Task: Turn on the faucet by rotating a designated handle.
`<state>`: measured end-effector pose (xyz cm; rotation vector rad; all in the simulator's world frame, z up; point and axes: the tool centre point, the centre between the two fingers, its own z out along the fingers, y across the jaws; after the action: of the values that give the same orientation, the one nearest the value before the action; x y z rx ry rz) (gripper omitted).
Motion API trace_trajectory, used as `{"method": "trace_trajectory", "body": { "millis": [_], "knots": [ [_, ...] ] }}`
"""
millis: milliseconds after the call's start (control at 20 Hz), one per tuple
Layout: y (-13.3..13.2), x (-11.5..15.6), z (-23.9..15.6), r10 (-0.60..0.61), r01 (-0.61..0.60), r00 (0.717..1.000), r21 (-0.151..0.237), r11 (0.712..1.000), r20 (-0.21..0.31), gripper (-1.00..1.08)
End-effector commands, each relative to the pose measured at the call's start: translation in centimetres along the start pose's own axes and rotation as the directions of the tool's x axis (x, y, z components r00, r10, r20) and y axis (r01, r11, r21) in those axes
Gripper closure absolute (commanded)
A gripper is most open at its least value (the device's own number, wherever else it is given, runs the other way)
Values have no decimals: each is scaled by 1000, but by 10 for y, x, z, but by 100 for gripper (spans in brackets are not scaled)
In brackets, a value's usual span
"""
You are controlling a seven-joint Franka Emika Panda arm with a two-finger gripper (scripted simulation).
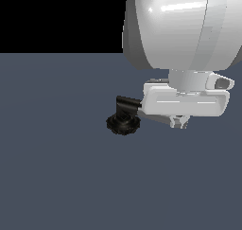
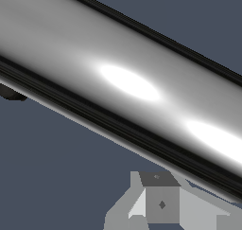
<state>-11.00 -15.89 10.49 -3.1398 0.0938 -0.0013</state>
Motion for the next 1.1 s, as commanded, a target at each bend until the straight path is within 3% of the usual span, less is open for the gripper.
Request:
{"method": "trace_trajectory", "body": {
  "millis": [0, 1050],
  "knots": [
    [3, 11, 2, -11, 11, 1000, -1, 1000, -2, 108],
    [53, 63, 3, -2, 2, 1000, 0, 1000, 1, 108]
  ]
}}
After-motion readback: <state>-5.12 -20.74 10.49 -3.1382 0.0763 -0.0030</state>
